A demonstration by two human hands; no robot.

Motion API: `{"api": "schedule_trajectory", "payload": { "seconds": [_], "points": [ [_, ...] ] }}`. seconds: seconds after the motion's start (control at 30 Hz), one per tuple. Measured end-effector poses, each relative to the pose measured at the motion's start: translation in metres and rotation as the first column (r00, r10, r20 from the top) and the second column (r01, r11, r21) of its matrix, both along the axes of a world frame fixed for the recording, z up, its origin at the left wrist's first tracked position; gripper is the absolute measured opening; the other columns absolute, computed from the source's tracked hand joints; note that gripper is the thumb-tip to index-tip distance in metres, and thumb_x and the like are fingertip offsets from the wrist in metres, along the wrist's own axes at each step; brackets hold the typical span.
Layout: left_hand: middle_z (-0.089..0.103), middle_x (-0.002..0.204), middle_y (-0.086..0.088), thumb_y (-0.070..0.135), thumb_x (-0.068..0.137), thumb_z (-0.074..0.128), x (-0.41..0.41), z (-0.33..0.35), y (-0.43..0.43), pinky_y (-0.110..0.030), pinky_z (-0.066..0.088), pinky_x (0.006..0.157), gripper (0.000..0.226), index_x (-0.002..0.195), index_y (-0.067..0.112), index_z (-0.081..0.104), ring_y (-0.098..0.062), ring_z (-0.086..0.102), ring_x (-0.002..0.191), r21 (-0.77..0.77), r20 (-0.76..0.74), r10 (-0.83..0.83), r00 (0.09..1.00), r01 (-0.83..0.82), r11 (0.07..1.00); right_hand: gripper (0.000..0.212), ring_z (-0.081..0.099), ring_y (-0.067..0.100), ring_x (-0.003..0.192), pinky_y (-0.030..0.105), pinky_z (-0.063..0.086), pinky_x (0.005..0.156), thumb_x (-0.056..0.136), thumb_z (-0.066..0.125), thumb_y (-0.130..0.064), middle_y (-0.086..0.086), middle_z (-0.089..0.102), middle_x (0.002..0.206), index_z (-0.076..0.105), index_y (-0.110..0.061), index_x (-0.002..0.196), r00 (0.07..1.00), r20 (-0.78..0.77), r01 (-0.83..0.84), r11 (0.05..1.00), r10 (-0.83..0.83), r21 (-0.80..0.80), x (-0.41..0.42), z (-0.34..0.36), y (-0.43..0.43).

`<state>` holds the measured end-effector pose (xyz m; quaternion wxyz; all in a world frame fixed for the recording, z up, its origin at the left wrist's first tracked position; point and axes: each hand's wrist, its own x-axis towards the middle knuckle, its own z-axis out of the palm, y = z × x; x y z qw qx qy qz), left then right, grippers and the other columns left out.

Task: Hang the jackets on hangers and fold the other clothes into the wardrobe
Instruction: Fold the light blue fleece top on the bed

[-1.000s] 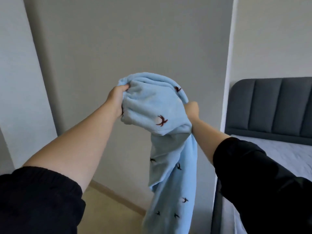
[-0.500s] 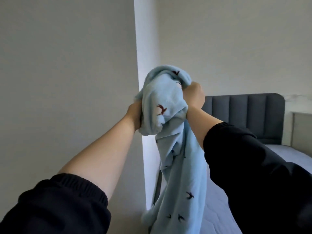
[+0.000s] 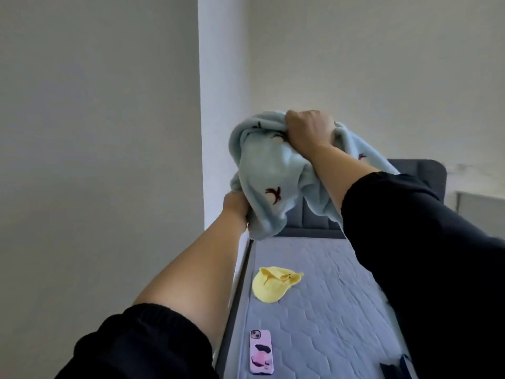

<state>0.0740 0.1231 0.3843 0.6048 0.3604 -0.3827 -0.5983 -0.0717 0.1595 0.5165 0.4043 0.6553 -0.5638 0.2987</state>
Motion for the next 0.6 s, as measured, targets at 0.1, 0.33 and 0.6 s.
{"api": "schedule_trajectory", "payload": {
  "seconds": [0.1, 0.33, 0.6],
  "points": [
    [0.071, 0.099, -0.01, 0.038, 0.069, 0.069, 0.047, -0.053, -0.002, -0.037, 0.052, 0.089, 0.036, 0.094, 0.013, 0.067, -0.027, 0.064, 0.09, 0.001, 0.234, 0.249, 0.94, -0.256, 0.967, 0.023, 0.062, 0.031, 0.088, 0.033, 0.041, 0.068, 0.096, 0.04, -0.02, 0.009, 0.067, 0.1, 0.062, -0.012, 0.095, 1.0, -0.021, 0.007, 0.953, -0.001, 0.303, 0.019, -0.075, -0.049],
    [0.069, 0.105, -0.011, 0.029, 0.081, 0.069, 0.157, -0.236, 0.003, -0.029, 0.045, 0.073, 0.028, 0.099, 0.007, 0.066, -0.026, 0.065, 0.095, 0.056, 0.799, 0.258, 0.543, -0.494, 0.868, 0.039, 0.059, 0.028, 0.094, 0.035, 0.042, 0.069, 0.085, 0.059, -0.049, 0.006, 0.063, 0.109, 0.062, -0.015, 0.105, 0.999, 0.005, 0.017, 0.494, -0.042, 0.869, 0.059, -0.354, -0.112],
    [0.065, 0.115, -0.014, 0.022, 0.088, 0.06, 0.189, -0.36, 0.017, -0.027, 0.037, 0.074, 0.027, 0.111, 0.01, 0.063, -0.034, 0.06, 0.107, 0.149, 0.958, 0.018, 0.286, -0.55, 0.822, 0.028, 0.055, 0.031, 0.107, 0.033, 0.041, 0.075, 0.097, 0.044, -0.02, 0.012, 0.06, 0.117, 0.054, -0.007, 0.119, 0.969, 0.244, -0.2, 0.456, -0.038, 0.867, 0.1, -0.559, -0.061]
  ]
}}
